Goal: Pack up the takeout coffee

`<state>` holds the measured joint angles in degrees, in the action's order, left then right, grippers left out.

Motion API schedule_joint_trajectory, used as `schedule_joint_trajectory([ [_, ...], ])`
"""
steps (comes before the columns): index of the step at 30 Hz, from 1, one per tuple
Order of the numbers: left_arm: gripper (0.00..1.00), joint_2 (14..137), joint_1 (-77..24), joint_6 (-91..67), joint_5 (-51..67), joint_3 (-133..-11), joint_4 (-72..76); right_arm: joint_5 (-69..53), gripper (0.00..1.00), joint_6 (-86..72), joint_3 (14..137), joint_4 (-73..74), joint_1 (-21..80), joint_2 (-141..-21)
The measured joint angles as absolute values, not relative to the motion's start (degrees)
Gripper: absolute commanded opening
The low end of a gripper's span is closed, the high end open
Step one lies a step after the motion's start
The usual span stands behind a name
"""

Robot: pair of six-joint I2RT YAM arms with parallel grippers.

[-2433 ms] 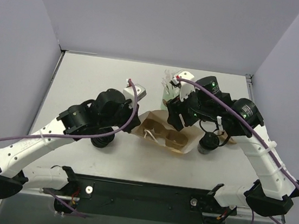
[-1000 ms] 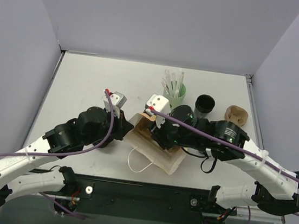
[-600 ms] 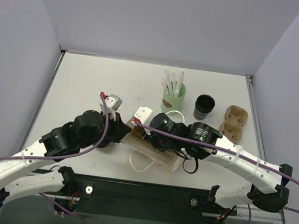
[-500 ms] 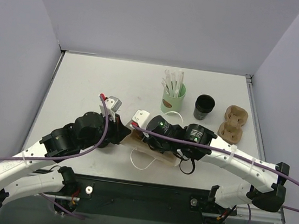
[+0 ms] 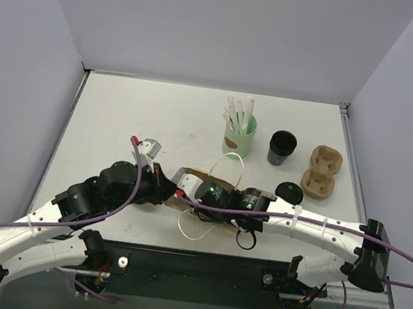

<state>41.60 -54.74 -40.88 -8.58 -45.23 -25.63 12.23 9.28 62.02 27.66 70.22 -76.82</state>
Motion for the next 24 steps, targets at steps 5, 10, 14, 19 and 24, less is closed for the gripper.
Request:
schedule_joint_trajectory([
  [5,0.0,40.07,-55.66,-42.44,-8.25,-43.72,-25.1,12.62,0.21,9.69,57.74,22.63,70.15,-76.86],
  [10,0.0,39.59,-58.11,-42.92,-10.68,-43.42,-25.12,12.6,0.21,9.41,56.21,18.39,69.45,-78.37],
  [14,0.0,40.49,-59.33,-43.33,-12.43,-43.44,-24.53,12.23,0.22,8.6,54.92,15.46,68.49,-78.74],
  [19,0.0,42.74,-60.8,-43.29,-15.22,-44.64,-24.12,9.28,0.25,7.29,54.04,13.61,66.61,-78.85],
  [24,0.0,44.49,-61.41,-42.59,-17.39,-46.68,-25.5,6.94,0.3,6.5,54.85,14.13,65.32,-78.83],
])
